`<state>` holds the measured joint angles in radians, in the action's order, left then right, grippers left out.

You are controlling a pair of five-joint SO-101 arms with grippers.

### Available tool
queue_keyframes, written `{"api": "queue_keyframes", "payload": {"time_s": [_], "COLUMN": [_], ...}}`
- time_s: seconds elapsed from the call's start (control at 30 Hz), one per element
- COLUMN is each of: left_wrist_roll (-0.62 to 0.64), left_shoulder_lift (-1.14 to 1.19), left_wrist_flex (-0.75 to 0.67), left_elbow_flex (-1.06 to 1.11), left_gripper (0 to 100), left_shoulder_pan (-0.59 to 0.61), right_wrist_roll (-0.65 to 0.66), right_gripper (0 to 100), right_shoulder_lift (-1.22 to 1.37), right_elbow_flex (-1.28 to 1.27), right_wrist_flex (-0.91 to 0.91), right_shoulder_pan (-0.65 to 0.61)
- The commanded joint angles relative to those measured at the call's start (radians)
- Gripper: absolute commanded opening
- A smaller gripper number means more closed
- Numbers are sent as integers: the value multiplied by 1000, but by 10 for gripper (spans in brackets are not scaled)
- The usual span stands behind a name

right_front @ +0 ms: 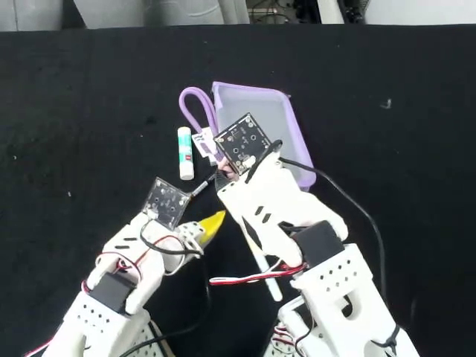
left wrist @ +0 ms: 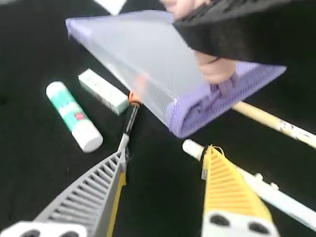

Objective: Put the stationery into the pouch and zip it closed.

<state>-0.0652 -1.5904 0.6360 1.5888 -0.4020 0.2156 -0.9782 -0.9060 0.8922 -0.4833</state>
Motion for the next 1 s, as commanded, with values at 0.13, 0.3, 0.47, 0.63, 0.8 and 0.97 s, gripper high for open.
{"api": "queue_keyframes", "payload": {"time_s": [0.13, 0.3, 0.47, 0.63, 0.8, 0.97], "left_wrist_roll": [11, 60, 64, 64, 66, 66], "left_shoulder_lift": [132, 413, 658, 638, 494, 350], "left_wrist_flex": [-72, -180, -186, -187, -216, -420], "left_elbow_flex": [-88, -186, -331, -352, -298, -99], "left_gripper": [249, 249, 249, 249, 249, 249], "left_shoulder_pan": [-16, -7, -8, -13, -13, -10], "right_wrist_roll": [6, 8, 8, 8, 8, 8], "right_gripper": [11, 11, 11, 11, 11, 11], "right_shoulder_lift": [-38, -38, -38, -38, -38, -38], "right_elbow_flex": [15, 15, 12, 8, 7, 7], "right_wrist_flex": [-25, -21, -21, -21, -21, -21], "right_shoulder_pan": [-17, -15, -12, -12, -12, -12]}}
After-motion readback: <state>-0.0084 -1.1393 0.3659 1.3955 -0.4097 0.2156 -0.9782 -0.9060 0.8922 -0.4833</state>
